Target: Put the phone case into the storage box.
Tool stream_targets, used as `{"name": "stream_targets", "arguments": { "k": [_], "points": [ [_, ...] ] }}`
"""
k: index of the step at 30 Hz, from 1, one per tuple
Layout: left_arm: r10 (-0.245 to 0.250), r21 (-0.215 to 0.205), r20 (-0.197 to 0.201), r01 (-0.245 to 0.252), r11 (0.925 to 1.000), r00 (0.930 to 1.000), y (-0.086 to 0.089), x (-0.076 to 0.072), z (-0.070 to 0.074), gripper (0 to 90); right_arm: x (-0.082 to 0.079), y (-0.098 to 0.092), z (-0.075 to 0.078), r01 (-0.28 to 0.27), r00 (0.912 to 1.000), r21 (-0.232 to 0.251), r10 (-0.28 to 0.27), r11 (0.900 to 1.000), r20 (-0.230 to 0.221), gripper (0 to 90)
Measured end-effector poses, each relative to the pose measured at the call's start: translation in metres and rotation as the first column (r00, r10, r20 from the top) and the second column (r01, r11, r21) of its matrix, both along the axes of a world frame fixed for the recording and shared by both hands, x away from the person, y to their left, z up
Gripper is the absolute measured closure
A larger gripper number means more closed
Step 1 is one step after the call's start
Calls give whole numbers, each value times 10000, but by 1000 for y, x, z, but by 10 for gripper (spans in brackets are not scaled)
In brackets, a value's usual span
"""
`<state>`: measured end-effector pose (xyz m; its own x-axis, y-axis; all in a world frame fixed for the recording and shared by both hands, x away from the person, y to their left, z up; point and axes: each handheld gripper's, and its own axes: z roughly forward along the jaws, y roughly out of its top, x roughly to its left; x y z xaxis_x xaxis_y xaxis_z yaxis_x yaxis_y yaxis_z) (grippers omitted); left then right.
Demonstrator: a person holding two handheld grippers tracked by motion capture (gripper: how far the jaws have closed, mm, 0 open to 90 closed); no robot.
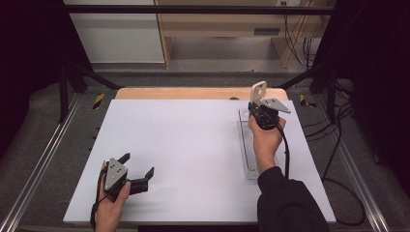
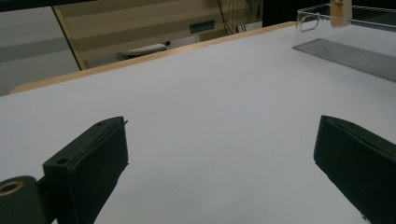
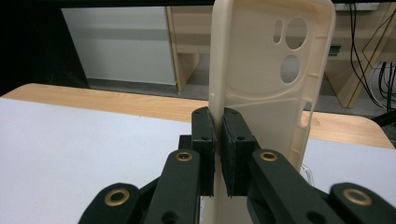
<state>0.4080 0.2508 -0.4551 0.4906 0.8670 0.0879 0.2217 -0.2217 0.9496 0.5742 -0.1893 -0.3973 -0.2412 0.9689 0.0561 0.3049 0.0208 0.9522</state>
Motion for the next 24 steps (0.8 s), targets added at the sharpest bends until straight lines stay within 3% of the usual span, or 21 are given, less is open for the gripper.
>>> {"name": "stream_targets", "arguments": {
  "k": [24],
  "points": [
    [0, -8, -42, 0, 10000, 10000, 1, 1, -1, 27, 17, 3, -19, 336, 9968, -245, -353, 9991, -711, 847]
  ]
}}
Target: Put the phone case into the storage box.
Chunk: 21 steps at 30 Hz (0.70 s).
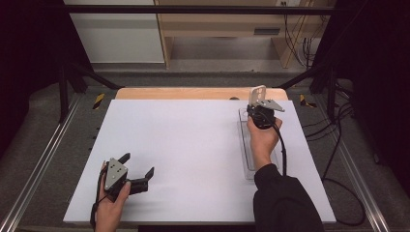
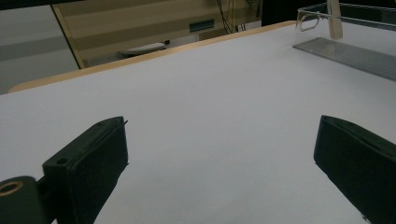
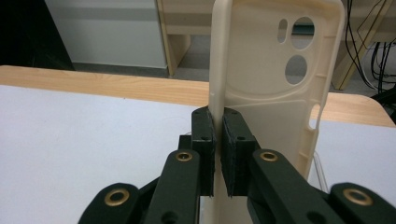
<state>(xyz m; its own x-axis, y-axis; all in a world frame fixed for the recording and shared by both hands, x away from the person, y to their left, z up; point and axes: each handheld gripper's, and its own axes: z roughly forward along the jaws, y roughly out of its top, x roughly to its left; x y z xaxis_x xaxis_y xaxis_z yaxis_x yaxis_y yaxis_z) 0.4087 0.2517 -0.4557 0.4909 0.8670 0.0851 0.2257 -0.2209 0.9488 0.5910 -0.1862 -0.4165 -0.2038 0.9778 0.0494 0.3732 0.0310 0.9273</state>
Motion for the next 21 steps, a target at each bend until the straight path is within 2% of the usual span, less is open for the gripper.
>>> {"name": "stream_targets", "arguments": {
  "k": [17, 21],
  "points": [
    [39, -57, -32, -40, 10000, 10000, 1, 0, 0, 26, 8, 4, -8, -256, 9993, 99, 259, 9996, -259, 843],
    [46, -60, -32, -46, 10000, 10000, 1, 0, 0, 26, 10, 4, -8, -392, 9988, 246, 399, 9989, -298, 855]
  ]
}}
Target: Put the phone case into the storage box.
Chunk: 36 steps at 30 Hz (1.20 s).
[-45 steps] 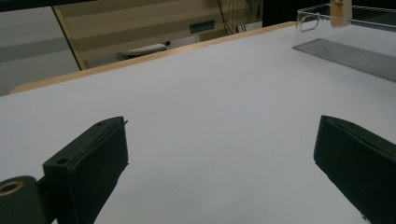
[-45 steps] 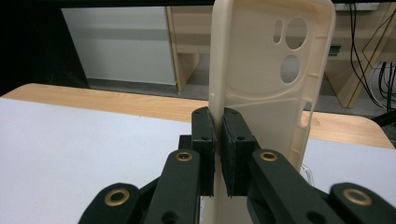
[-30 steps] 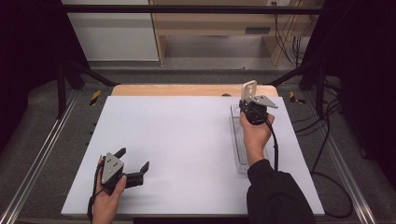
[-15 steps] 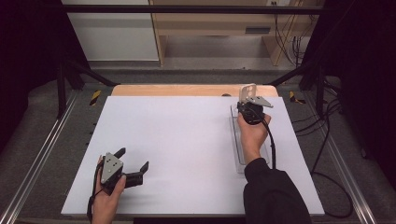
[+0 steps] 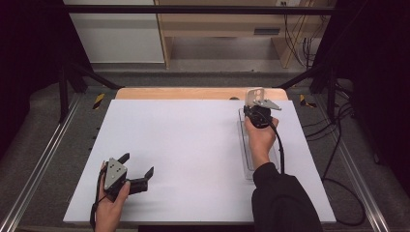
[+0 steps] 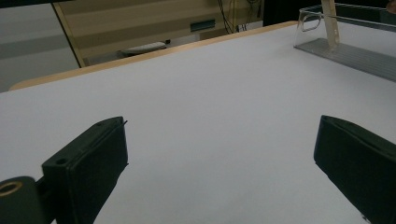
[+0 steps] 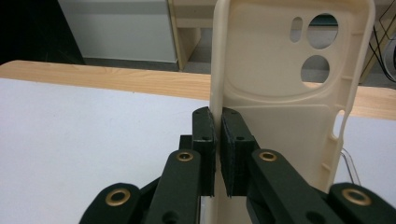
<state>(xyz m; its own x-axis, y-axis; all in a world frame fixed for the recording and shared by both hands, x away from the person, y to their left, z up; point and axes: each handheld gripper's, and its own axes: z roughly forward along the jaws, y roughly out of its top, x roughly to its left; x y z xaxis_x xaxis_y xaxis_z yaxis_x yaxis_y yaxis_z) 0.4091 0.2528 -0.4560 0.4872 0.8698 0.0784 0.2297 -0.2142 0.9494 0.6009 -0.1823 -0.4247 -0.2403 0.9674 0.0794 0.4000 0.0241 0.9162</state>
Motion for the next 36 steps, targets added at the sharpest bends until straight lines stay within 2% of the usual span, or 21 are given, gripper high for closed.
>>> {"name": "stream_targets", "arguments": {
  "k": [8, 36],
  "points": [
    [16, 8, -12, -16, 10000, 10000, 0, 0, 0, 26, 2, 0, -2, -157, 9999, 0, 157, 9999, 15, 859],
    [12, -22, -9, -12, 10000, 10000, 0, 0, 0, 25, 3, 4, -4, -36, 10000, -62, 36, 10000, 66, 862]
  ]
}}
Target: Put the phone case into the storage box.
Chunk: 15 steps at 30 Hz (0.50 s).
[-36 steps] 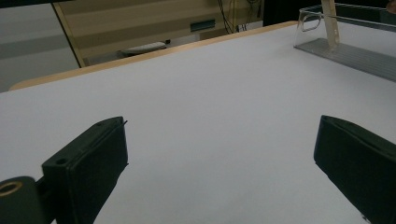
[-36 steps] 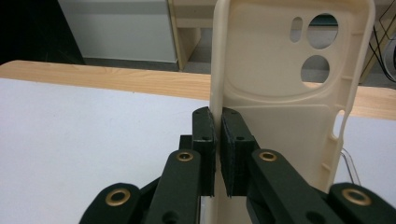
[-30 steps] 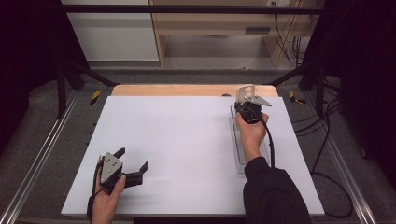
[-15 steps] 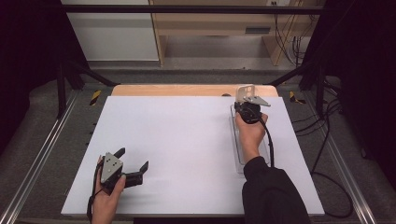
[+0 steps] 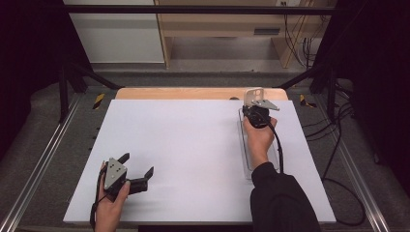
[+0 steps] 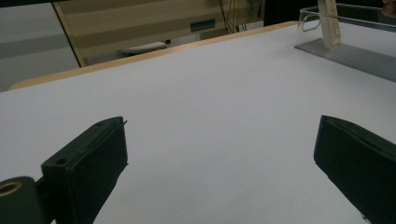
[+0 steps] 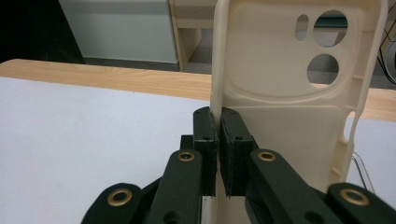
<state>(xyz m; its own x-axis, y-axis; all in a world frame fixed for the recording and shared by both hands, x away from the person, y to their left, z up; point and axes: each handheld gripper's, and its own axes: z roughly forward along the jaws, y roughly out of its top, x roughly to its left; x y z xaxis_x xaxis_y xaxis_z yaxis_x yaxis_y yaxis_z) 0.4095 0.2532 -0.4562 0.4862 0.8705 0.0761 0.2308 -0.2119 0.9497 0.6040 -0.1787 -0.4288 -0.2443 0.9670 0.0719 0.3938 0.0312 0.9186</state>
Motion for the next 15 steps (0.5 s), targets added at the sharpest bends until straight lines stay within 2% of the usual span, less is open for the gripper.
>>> {"name": "stream_targets", "arguments": {
  "k": [12, 15],
  "points": [
    [14, -29, -8, -14, 10000, 10000, 0, 0, 0, 25, 0, 1, -1, -46, 10000, -33, 46, 10000, 12, 863],
    [41, -145, -17, -41, 9999, 10000, 1, 0, 0, 25, 0, 1, -1, -70, 10000, -54, 70, 10000, 1, 864]
  ]
}}
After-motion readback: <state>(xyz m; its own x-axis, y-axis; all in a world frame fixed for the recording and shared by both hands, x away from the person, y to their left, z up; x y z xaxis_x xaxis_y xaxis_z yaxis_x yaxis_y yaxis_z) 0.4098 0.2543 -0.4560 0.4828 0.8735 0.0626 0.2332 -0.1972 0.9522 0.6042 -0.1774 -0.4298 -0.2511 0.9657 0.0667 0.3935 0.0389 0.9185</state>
